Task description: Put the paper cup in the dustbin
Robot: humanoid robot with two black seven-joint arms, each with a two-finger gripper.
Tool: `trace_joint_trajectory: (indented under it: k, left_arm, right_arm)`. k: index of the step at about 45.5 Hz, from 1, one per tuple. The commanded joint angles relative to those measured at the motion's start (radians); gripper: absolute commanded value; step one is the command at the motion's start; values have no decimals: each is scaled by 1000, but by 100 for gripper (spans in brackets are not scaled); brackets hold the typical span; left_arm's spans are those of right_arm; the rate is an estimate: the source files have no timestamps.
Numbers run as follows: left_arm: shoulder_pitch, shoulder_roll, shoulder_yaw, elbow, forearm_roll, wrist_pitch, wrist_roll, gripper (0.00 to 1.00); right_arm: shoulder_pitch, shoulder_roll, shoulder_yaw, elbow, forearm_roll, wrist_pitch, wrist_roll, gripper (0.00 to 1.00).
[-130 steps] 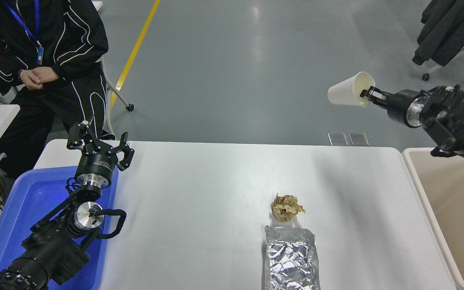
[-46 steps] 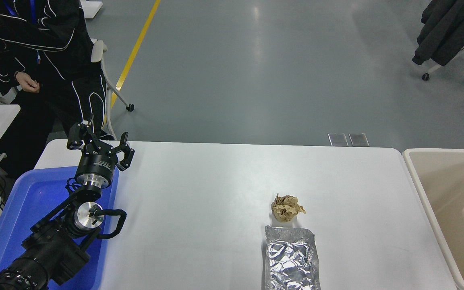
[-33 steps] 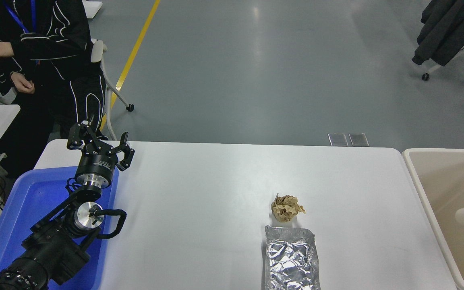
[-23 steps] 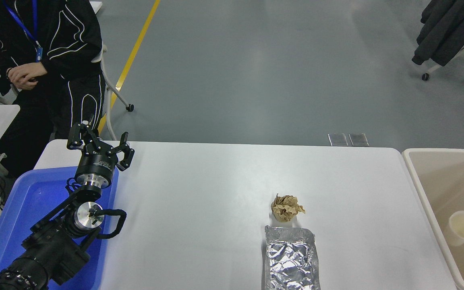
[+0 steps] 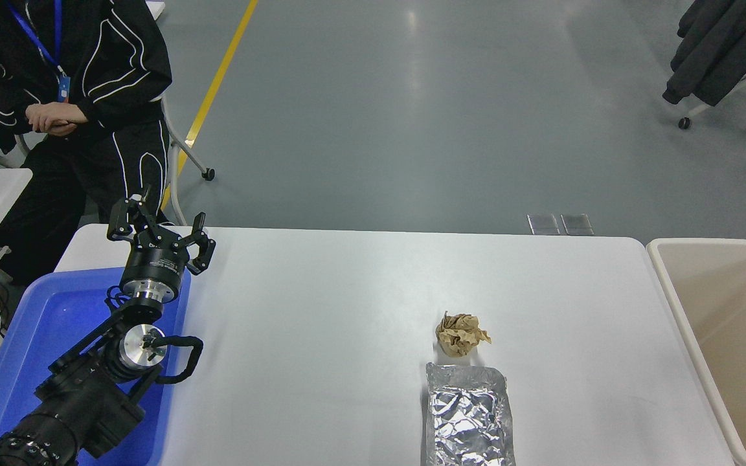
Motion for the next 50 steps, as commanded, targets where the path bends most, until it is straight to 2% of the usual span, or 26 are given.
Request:
trace_joint_trajectory:
  k: [1,10,16,26,35,38,42,50]
  left_arm:
    - [0,0,0,0,0,0,-1,100]
    - [0,0,0,0,0,0,-1,100]
    - [0,0,0,0,0,0,-1,100]
    - [0,2,0,0,0,0,-1,100]
    - [0,0,0,0,0,0,-1,100]
    - [0,0,0,0,0,0,-1,100]
    - [0,0,0,0,0,0,-1,100]
    - [0,2,0,0,0,0,-1,100]
  right_arm:
    - [169,-78,220,151,1,-2,6,98]
    - [235,-92,320,212,0,4,5,99]
    - [266,-126,354,329,0,4,5,99]
    - [272,-183,622,622,0,2,6,99]
    - [271,-157,844,768,-13,10,14,99]
    - [266,-140,861,771,-13,21,53,99]
    - [240,-123,860,772,-14,39,158,99]
    - [117,-63,860,781,-14,55,302,99]
